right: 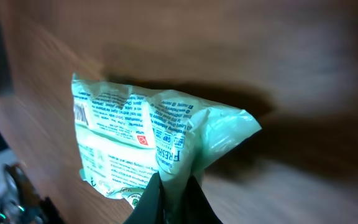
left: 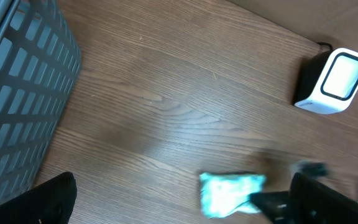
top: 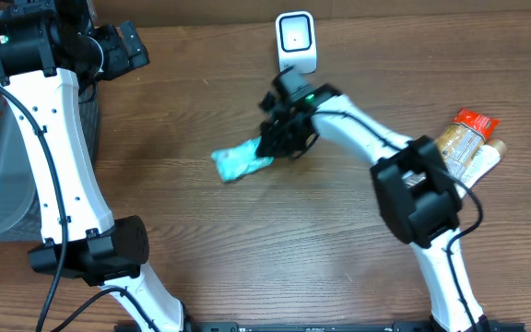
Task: Scan the item barcode
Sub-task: 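Hold the green pouch up to the scanner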
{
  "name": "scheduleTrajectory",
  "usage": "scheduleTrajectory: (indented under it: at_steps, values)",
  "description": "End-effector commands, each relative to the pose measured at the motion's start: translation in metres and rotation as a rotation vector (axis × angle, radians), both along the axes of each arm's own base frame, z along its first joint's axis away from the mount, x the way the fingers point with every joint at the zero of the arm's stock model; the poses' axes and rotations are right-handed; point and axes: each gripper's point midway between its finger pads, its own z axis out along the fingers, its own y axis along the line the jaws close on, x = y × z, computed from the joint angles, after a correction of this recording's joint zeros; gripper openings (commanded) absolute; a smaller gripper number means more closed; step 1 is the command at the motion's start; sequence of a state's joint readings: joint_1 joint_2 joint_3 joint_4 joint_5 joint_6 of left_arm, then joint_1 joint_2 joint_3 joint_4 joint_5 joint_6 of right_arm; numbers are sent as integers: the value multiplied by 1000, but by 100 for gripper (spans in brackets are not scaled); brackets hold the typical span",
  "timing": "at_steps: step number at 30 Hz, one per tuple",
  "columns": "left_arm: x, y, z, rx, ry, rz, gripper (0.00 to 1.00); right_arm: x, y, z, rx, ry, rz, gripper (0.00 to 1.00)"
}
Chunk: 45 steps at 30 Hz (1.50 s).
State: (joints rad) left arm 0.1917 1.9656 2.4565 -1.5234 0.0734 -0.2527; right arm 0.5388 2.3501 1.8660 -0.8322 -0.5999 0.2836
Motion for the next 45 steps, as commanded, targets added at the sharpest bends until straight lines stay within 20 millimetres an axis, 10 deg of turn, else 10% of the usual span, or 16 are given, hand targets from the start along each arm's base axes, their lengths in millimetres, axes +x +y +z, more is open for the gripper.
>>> scheduleTrajectory:
  at_steps: [1,5,11,24,31,40,45]
  values:
    - [2,0,5,8,-16,-3,100,40,-27,112,150,-180,-79,4]
    - [2,0,5,7,-16,-2,100,67,-72,160,189,-242,-221,4]
    - [2,0,5,7,-16,-2,100,92,-108,180,247,-313,-262,4]
    - [2,0,5,7,-16,-3,100,39,-148,266,158,-576,-120,4]
    - [2,0,5,7,-16,-2,100,23,-148,274,73,-655,-57,4]
    - [2,0,5,7,-16,-2,100,116,-175,267,-557,-1045,-369,4]
    - [2,0,5,7,-16,-3,100,165,-167,260,-862,-1302,-194,4]
